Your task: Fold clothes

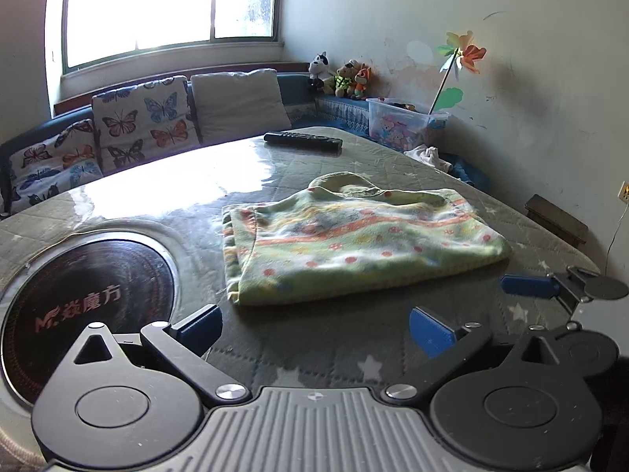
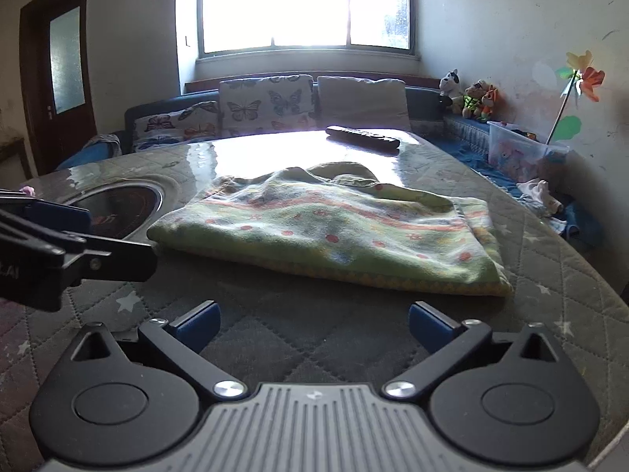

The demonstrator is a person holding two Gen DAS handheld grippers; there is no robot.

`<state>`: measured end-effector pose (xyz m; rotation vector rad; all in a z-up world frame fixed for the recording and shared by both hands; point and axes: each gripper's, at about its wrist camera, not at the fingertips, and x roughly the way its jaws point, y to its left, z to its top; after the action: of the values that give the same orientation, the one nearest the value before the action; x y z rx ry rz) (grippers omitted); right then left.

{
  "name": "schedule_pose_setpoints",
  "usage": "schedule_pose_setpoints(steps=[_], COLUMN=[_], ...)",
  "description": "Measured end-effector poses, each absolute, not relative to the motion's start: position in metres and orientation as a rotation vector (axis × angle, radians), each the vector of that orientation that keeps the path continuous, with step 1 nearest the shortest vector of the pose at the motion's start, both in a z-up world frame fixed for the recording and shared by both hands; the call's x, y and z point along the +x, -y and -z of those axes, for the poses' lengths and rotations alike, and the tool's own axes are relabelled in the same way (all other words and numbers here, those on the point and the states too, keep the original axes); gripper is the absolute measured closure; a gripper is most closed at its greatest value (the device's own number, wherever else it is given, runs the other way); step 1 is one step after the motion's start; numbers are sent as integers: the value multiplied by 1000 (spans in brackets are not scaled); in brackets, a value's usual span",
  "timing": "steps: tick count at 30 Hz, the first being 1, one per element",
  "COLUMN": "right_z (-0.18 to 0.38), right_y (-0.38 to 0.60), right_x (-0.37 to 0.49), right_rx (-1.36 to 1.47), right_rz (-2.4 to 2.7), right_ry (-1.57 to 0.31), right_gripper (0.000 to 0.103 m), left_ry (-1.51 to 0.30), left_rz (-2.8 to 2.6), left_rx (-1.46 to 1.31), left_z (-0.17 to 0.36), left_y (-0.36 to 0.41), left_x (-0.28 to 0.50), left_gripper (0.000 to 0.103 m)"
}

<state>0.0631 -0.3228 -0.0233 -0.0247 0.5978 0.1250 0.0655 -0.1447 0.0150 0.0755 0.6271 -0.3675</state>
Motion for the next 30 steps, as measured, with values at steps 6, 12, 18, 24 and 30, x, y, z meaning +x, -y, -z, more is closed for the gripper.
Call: schedule_pose_setpoints(steps=[6, 12, 18, 24, 30], right_z=[26, 25, 23, 24, 23], right_y=[322, 321, 318, 317, 316], right_x=[58, 52, 44, 37, 32], right_rx=[-17, -25, -18, -4, 20], right_rz=[-77, -53, -33, -18, -6], right_ry=[-615, -609, -593, -591, -595], right_gripper=[0, 0, 0, 0, 0], left_ry=[-646, -643, -639, -636, -628], left_rz=[346, 338, 329, 321, 330], left_rx=[61, 57, 57, 58, 53], left_z=[-9, -6, -4, -1, 0], left_y=[136, 133, 131, 131, 131], left_x=[55, 43, 32, 24, 16], left_gripper=[0, 0, 0, 0, 0])
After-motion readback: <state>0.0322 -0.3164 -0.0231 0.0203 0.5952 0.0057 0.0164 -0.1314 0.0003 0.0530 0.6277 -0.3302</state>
